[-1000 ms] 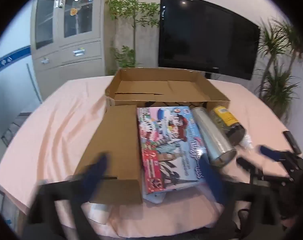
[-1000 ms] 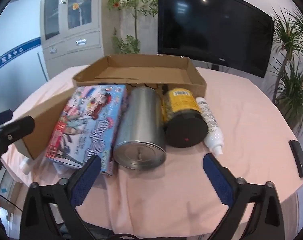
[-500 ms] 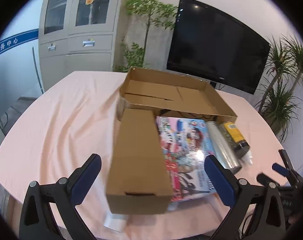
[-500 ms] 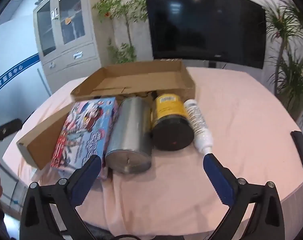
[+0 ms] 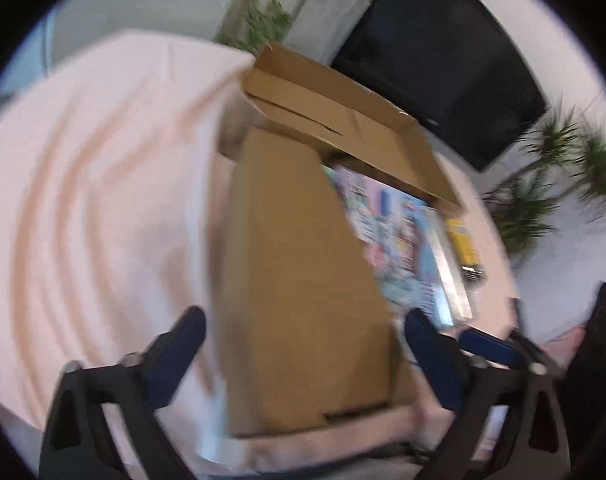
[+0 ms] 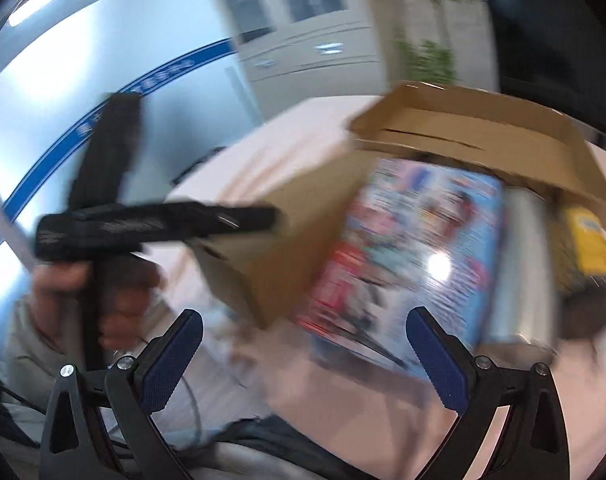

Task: Organize rigid objects
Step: 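Lift the cardboard insert out of the box with the left gripper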

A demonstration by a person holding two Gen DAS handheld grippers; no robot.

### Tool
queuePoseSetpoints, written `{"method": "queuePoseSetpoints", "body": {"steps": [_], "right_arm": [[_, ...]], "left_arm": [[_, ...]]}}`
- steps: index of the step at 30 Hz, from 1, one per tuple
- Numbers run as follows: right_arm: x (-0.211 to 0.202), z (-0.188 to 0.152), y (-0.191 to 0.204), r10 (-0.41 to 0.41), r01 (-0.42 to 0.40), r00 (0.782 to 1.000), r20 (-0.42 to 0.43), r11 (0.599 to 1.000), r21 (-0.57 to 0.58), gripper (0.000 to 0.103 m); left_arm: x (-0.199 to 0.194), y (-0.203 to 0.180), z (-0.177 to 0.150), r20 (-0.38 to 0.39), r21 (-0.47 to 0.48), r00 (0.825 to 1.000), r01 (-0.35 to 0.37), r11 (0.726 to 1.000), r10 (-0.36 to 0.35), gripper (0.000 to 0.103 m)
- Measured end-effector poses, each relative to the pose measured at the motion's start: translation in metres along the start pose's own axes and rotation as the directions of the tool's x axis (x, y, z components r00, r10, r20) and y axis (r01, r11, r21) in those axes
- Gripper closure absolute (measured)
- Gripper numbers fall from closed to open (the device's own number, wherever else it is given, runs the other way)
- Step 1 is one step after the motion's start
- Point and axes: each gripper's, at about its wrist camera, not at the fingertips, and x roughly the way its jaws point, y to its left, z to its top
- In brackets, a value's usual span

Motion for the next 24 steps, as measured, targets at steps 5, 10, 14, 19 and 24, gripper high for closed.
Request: {"method": "queuePoseSetpoints", "body": {"steps": [5,10,14,19,24], "right_arm": [[0.022,0.015,0.020,-0.017,0.018,0.999,-0.048,1.000,0.023,0.001],[0.026,0.014,0.026,-0.086,0.088,0.995,-0.054,0.995,0.046,0.001],[0.025,0.008,0.015,-0.176,0.182,0.982,-0.065,0.979,0.096,0.036],[0.003,0.008,-0.008,-0.075,0.079,0.997,-0.024,0.977,0.198,0.055],[0.011,0.010,-0.053,0.100,-0.095,0.995,0.006,0.914,0.394,0.061]], "left_arm": [[-0.011,-0.025,-0.005,-0.009,0.091,0.987,0.160,0.983,-0.160,0.013],[0.002,-0.027,-0.004,-0.084,0.042,0.939,0.338,0.940,-0.334,0.013],[0.005,-0.027,0.001,-0.085,0.042,0.945,0.320,0.947,-0.315,0.012],[0.008,0.013,0.010,-0.066,-0.111,0.974,0.207,0.972,-0.215,0.012],[0.030,0.010,0.028,-0.092,-0.126,0.963,0.241,0.962,-0.254,0.012]]}}
